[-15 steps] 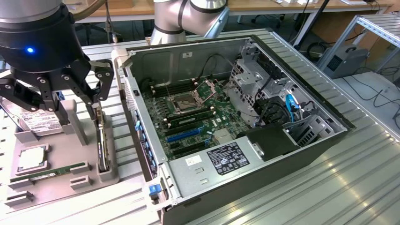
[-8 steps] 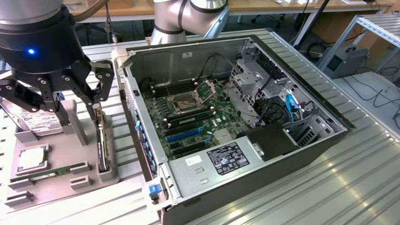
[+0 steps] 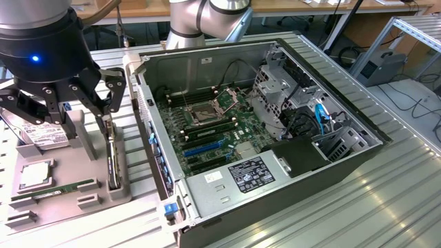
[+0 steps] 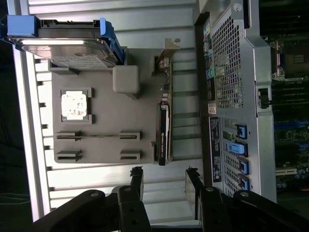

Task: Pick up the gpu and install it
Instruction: 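Pick up the gpu and move the gpu toward the slot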

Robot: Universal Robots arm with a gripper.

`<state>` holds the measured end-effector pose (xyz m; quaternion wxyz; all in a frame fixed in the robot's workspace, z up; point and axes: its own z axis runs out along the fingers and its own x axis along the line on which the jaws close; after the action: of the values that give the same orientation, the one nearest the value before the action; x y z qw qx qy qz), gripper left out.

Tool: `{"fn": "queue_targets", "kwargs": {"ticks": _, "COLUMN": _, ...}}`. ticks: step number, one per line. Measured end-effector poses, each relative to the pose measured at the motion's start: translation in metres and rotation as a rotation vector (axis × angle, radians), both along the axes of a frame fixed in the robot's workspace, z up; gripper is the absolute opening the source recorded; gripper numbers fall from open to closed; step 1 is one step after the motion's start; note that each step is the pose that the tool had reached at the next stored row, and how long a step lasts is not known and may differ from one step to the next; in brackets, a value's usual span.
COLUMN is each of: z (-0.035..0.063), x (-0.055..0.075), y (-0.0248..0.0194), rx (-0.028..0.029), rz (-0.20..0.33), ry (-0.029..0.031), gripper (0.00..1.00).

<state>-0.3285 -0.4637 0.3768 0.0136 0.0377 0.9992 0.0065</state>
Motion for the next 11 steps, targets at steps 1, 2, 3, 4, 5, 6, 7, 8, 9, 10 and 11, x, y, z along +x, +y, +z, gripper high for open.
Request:
{"fn": "queue_targets", "kwargs": {"ticks": 1, "z": -0.0002, "x": 0.0000, "y": 0.0000, "rx": -0.0001, "rz": 0.000, "ry": 0.0000, "gripper": 0.48}}
{"fn": "queue_targets", "kwargs": {"ticks": 2, "z": -0.0004, "x": 0.0000, "y": 0.0000, "rx": 0.0000, "rz": 0.000, "ry": 0.0000, "gripper": 0.48}}
{"fn": "queue_targets", "kwargs": {"ticks": 3, "z": -0.0007, "x": 0.0000, "y": 0.0000, "rx": 0.0000, "rz": 0.000, "ry": 0.0000, "gripper": 0.48}}
{"fn": "queue_targets", "kwargs": {"ticks": 4, "z": -0.0009, "x": 0.0000, "y": 0.0000, "rx": 0.0000, "rz": 0.000, "ry": 0.0000, "gripper": 0.48}}
{"fn": "queue_targets", "kwargs": {"ticks": 5, "z": -0.0011, "x": 0.0000, "y": 0.0000, "rx": 0.0000, "rz": 0.000, "ry": 0.0000, "gripper": 0.48}}
{"fn": "queue_targets", "kwargs": {"ticks": 6, "z": -0.0014, "x": 0.0000, "y": 0.0000, "rx": 0.0000, "rz": 0.000, "ry": 0.0000, "gripper": 0.48}}
{"fn": "queue_targets", "kwargs": {"ticks": 7, "z": -0.0017, "x": 0.0000, "y": 0.0000, "rx": 0.0000, "rz": 0.000, "ry": 0.0000, "gripper": 0.48}}
{"fn": "queue_targets", "kwargs": {"ticks": 8, "z": -0.0019, "x": 0.0000, "y": 0.0000, "rx": 0.0000, "rz": 0.000, "ry": 0.0000, "gripper": 0.48}}
{"fn": "queue_targets", "kwargs": {"ticks": 9, "z": -0.0024, "x": 0.0000, "y": 0.0000, "rx": 0.0000, "rz": 0.000, "ry": 0.0000, "gripper": 0.48}}
{"fn": "queue_targets", "kwargs": {"ticks": 10, "z": -0.0026, "x": 0.0000, "y": 0.0000, "rx": -0.0001, "rz": 0.000, "ry": 0.0001, "gripper": 0.48}}
{"fn": "queue_targets", "kwargs": {"ticks": 11, "z": -0.0028, "x": 0.0000, "y": 0.0000, "rx": -0.0001, "rz": 0.000, "ry": 0.0001, "gripper": 0.48}}
